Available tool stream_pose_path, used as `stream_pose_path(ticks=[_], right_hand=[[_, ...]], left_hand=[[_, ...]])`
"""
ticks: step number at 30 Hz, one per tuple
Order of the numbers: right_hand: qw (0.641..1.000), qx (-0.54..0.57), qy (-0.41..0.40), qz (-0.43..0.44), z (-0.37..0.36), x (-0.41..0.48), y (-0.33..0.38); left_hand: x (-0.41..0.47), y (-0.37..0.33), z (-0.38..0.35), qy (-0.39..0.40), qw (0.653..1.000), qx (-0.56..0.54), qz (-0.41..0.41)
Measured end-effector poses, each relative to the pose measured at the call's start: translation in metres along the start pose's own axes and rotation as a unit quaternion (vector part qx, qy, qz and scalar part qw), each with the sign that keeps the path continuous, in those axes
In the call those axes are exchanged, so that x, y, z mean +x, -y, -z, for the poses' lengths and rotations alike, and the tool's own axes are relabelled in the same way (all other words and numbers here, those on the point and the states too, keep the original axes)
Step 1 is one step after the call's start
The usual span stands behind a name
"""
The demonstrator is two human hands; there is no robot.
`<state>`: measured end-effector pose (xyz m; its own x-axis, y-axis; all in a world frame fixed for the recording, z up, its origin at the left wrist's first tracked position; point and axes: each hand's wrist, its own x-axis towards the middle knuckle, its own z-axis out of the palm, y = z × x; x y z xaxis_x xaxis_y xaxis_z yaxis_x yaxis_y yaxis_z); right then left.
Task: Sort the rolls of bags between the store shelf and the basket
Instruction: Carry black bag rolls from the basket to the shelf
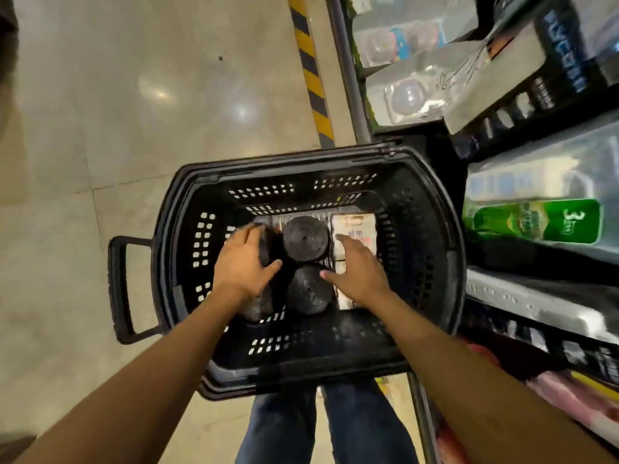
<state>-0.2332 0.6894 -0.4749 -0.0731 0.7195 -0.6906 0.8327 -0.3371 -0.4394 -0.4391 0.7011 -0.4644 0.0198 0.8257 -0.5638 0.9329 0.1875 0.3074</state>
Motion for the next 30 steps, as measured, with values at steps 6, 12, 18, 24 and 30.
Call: stream_pose_path(ticks=[6, 12, 18, 24, 30], right_hand=[[0.990, -0.112, -0.055, 0.065, -0.069, 0.083, -0.027], [0.964, -0.218, -0.146, 0.052, -0.113, 0.129, -0.037], [0.968, -0.127, -0.207, 0.067, -0.116, 0.128, -0.037], [0.988, -0.014, -0.135, 0.076, -0.077, 0.094, -0.020], [0.988, 0.041, -0.133, 0.073, -0.013, 0.018, 0.017]], left_hand=[[0.060, 0.062, -0.080, -0.010, 0.998, 0.034, 0.052], [0.080, 0.084, -0.131, -0.114, 0.992, -0.003, 0.047], [0.077, 0.074, -0.127, -0.141, 0.985, -0.070, 0.066], [0.061, 0.045, -0.085, -0.126, 0.984, -0.104, 0.077], [0.005, 0.011, -0.003, -0.131, 0.983, -0.110, 0.062]])
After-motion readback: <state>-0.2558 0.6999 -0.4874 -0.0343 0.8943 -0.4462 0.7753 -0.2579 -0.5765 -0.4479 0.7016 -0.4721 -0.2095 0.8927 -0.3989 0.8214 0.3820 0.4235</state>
